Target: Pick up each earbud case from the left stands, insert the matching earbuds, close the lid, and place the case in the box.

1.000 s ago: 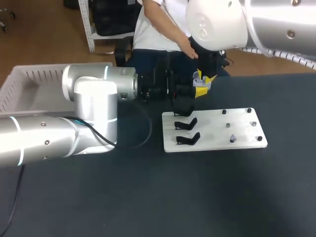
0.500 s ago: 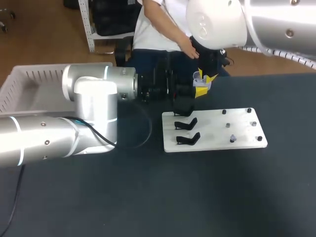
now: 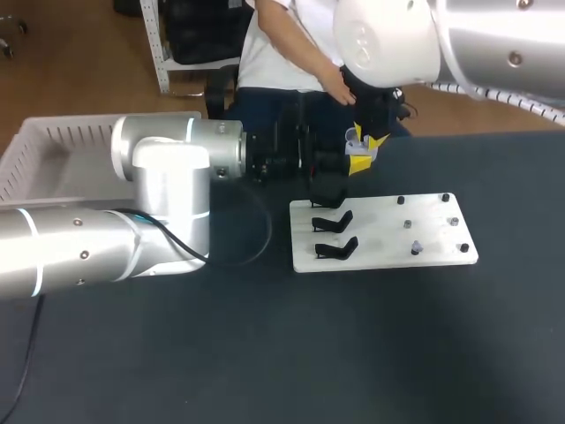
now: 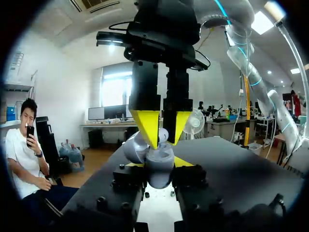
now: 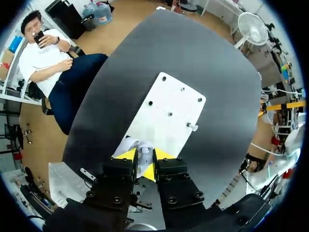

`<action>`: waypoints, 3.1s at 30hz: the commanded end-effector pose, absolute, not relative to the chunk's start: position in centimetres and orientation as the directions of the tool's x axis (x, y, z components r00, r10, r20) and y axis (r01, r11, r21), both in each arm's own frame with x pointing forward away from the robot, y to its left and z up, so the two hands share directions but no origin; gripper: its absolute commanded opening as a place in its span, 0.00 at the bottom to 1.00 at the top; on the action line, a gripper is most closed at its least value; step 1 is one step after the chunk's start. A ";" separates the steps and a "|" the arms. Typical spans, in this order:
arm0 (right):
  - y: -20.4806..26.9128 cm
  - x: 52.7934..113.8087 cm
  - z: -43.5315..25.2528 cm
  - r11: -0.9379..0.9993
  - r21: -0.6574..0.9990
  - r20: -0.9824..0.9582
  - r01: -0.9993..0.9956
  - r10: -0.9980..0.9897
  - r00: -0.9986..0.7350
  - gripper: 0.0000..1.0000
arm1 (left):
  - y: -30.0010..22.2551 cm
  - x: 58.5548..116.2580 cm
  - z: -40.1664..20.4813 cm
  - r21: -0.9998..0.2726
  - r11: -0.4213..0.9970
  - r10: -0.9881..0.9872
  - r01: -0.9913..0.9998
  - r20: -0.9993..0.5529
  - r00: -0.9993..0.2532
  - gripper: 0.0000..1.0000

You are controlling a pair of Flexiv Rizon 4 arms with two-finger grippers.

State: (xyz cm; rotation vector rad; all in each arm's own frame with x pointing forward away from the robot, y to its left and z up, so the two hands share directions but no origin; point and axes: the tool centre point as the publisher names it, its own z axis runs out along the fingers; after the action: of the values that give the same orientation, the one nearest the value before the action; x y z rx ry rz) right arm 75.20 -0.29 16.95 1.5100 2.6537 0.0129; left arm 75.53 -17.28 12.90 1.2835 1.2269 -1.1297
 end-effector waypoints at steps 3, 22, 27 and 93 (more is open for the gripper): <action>0.0 75.1 17.1 0.523 0.053 -0.071 0.851 0.852 -0.519 0.35 | -17.3 75.4 12.9 0.057 0.009 0.070 0.998 -0.996 0.056 0.00; -0.3 70.0 18.7 0.773 0.235 -0.141 0.589 0.627 -0.767 0.99 | -17.3 75.4 12.9 0.057 0.009 0.070 0.998 -0.996 0.056 0.00; -1.2 67.5 19.5 0.873 0.249 -0.215 0.420 0.472 -0.855 1.00 | -17.3 75.4 12.9 0.057 0.009 0.070 0.998 -0.996 0.056 0.00; -8.1 61.3 4.4 0.921 0.102 -0.185 0.376 0.389 -0.902 1.00 | -17.3 75.4 12.9 0.057 0.009 0.070 0.998 -0.996 0.056 0.00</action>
State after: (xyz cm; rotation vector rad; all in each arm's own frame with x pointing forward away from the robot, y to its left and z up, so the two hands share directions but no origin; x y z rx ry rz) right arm 61.14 -8.40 5.35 0.5828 2.9028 0.1006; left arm 75.54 -17.26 12.94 1.2836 1.2262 -1.1304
